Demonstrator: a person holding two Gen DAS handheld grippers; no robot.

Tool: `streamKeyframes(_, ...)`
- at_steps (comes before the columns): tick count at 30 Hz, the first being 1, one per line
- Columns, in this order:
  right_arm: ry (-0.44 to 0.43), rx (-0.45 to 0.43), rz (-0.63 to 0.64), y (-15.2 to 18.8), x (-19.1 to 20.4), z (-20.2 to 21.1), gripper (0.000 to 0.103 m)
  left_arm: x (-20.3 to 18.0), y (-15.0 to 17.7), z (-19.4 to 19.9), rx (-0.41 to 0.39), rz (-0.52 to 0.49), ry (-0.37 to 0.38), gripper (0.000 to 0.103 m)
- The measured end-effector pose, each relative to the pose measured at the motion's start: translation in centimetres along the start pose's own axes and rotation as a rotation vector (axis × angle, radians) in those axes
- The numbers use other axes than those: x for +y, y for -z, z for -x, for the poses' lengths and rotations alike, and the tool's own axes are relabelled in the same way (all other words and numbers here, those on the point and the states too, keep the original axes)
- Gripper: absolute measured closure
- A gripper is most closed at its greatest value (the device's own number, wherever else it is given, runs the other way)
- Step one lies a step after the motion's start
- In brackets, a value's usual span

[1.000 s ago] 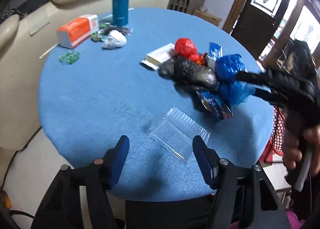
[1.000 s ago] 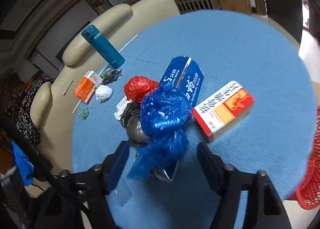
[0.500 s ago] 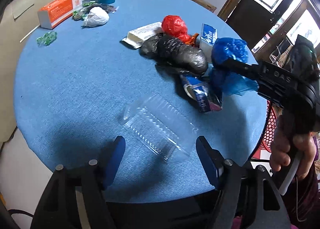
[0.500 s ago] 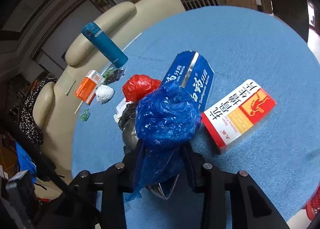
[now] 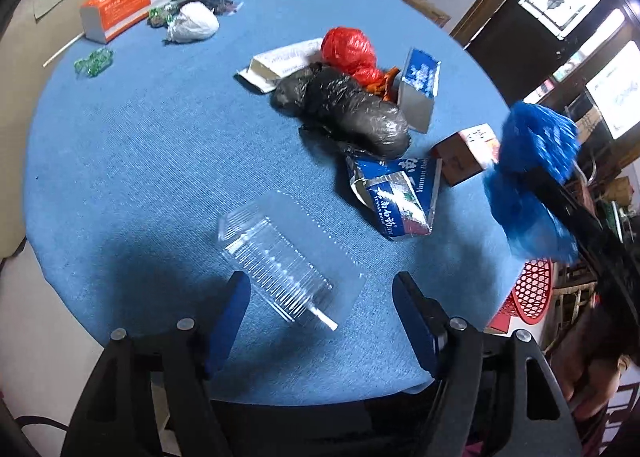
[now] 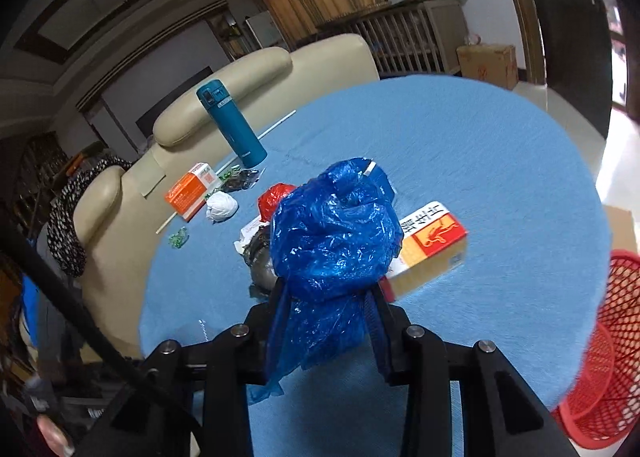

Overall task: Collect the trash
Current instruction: 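Carry the blue bag in the right tool toward the red basket, then grasp the orange-white medicine box with the left tool while the right holds the bag over the basket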

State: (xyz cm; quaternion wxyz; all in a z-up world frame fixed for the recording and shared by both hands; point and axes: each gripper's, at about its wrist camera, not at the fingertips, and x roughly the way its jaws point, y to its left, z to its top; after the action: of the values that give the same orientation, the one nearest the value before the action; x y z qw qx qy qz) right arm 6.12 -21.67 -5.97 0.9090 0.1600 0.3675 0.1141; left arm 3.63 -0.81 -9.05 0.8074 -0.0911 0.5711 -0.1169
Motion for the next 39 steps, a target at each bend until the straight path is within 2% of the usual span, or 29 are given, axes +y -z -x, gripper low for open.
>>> streamKeyframes(8, -0.010, 0.014, 0.014, 1.4, -0.2, -0.1, 0.063, 0.4, -1.2, -2.2, 0.054, 0.069, -0.028, 0.030)
streamKeyframes(12, -0.010, -0.023, 0.002, 1.4, -0.9, 1.0, 0.063, 0.6, -0.7, -2.8, 0.086, 0.070, 0.022, 0.068)
streamKeyframes(15, 0.004, -0.056, 0.000, 1.4, -1.5, 2.2, 0.063, -0.6, -0.5, -2.9, 0.080, 0.012, -0.011, 0.090)
streamKeyframes(20, 0.044, -0.121, 0.007, 1.8, -2.9, 4.7, 0.063, -2.9, 0.1, -2.3, 0.045, -0.094, -0.020, 0.095)
streamKeyframes(25, 0.100, -0.182, -0.024, 2.5, -5.5, 7.6, 0.063, -6.9, 0.5, -1.2, -0.012, -0.246, -0.025, 0.096)
streamKeyframes(32, 0.175, -0.245, -0.124, 3.8, -10.8, 11.4, 0.063, -12.3, -0.1, 0.0, -0.066, -0.405, 0.046, 0.097)
streamKeyframes(35, 0.211, -0.260, -0.172, 4.5, -13.1, 12.7, 0.063, -13.9, -0.7, -0.3, -0.092, -0.453, 0.018, 0.097)
streamKeyframes(39, 0.231, -0.261, -0.225, 5.9, -15.3, 14.0, 0.063, -13.3, -1.6, 0.4, -0.082, -0.431, 0.023, 0.097)
